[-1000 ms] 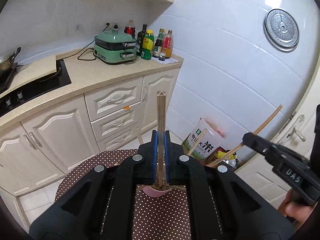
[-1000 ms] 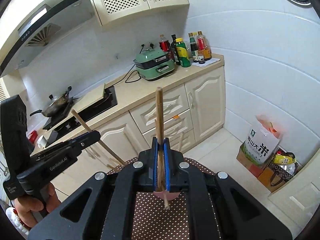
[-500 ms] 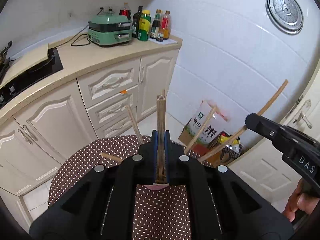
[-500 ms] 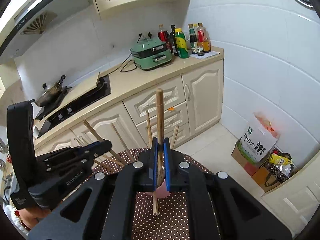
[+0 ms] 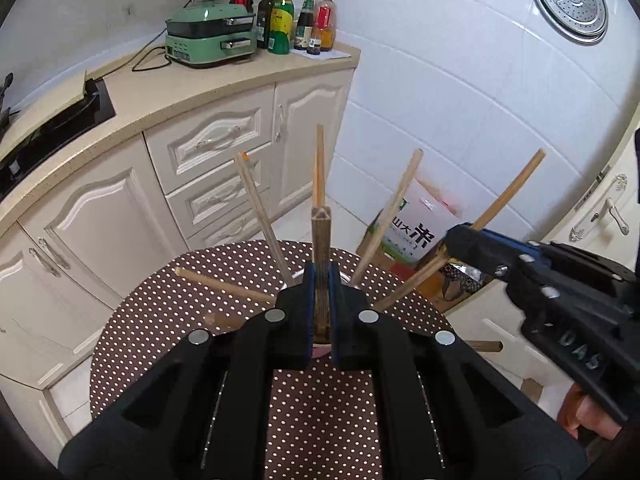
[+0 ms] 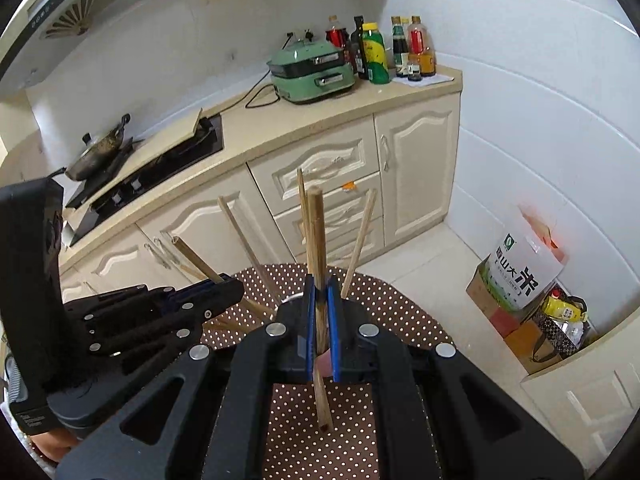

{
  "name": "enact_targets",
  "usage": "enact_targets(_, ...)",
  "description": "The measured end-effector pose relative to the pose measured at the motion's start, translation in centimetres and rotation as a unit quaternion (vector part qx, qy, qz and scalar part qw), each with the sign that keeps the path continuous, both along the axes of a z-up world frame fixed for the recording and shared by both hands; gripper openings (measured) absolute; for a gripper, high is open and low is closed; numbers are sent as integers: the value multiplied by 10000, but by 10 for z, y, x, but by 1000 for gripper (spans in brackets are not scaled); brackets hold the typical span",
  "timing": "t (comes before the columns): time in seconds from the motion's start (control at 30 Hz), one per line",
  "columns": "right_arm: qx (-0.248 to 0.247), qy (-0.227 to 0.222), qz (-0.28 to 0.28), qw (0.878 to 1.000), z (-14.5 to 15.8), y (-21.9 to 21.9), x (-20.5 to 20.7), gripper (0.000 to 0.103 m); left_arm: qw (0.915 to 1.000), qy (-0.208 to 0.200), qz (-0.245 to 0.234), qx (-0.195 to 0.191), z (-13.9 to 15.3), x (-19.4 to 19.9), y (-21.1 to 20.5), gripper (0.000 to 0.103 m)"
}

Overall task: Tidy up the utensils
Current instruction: 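Lower both held sticks into the pink cup, then open both tools and pull them back from the cup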

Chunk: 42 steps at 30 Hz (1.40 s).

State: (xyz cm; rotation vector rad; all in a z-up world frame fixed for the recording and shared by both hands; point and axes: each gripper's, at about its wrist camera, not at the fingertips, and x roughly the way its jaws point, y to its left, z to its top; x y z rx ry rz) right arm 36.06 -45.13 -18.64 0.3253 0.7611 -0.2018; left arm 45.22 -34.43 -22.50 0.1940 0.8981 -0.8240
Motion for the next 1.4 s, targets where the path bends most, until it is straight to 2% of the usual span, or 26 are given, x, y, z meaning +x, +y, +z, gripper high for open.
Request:
enact_targets(0.3,62,243,74,9997,-14,0,8,5,10000,84,-48,22,-6,0,0,7)
enact_targets(0.67,203,473,143,9986,-33,4,12,6,9994,295,173,-103,0,8,13,9)
enact_targets(0.7,228,455,134,9986,-34,4,11,6,9993,299,171,-123,1,7,13,11)
enact_targets(0.73,247,445,132,9986,-34,4,12,6,9993,293,169,-145,4,6,15,23)
enact_targets(0.77,258,445,132,9986,-33,4,12,6,9994,254,191,-165,6,5,16,50)
enact_targets(0.8,259,450,143,9985,-32,4,12,6,9993,196,237,-195,9,5,19,61)
enact_targets(0.87,289,442,169,9985,-31,5,12,8,9989,64,306,-352,16,2,25,63)
enact_targets(1.07,403,312,221,9985,-24,12,6,10,9985,-115,490,-236,24,-1,37,63)
enact_targets(1.17,423,218,250,9986,-19,17,3,15,9978,-182,627,-149,25,-3,45,64)
enact_targets(1.23,432,146,276,9986,-14,20,-1,24,9973,-247,686,-88,26,-5,52,65)
enact_targets(1.4,385,-17,370,9986,-3,34,-10,29,9957,-343,862,-40,33,-14,69,69)
